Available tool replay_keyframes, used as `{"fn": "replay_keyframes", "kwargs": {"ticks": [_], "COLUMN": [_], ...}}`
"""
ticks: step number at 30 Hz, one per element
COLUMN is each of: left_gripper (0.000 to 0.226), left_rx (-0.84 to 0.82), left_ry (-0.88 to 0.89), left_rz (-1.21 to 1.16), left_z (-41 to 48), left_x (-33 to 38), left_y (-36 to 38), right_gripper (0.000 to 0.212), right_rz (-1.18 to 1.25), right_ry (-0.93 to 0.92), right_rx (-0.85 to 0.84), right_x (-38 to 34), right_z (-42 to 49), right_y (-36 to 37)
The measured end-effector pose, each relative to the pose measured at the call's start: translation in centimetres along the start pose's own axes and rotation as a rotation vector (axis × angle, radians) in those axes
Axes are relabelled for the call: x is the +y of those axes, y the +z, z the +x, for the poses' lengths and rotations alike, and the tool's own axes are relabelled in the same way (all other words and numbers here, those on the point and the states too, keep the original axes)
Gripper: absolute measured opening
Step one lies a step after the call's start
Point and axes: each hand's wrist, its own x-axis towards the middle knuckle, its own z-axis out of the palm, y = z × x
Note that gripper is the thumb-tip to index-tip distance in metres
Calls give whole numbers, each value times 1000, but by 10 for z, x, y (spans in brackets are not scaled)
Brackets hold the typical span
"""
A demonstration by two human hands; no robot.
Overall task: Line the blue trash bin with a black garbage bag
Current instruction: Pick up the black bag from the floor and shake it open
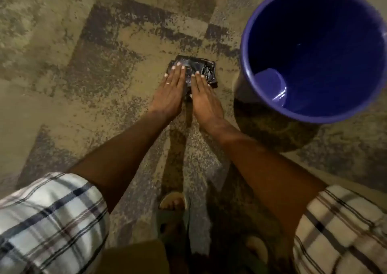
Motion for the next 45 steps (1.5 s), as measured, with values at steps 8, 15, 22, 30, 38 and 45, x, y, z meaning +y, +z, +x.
{"fn": "replay_keyframes", "kwargs": {"ticks": [8,15,22,30,38,45], "left_gripper": [63,35,40,59,32,34], "left_rx": [145,331,551,253,236,334], "left_ry": [-16,-71,-198,-292,113,242], "left_rz": [-53,-104,-493,-1189,-1375,-1154], "left_z": [68,62,50,42,32,6], "left_x": [-41,-44,-41,-32,19,62], "left_y": [94,99,51,-117,-237,-327], "right_gripper": [58,30,24,21,24,13], "right_rz": [-36,-28,346,1017,1321,868], "right_ry": [-53,-41,188,407,127,-220], "right_rx": [85,273,501,484,551,771], "right_x": [25,31,5,1,70,178], "right_z": [67,73,57,66,28,-51], "right_y": [92,86,43,-132,-291,-417]}}
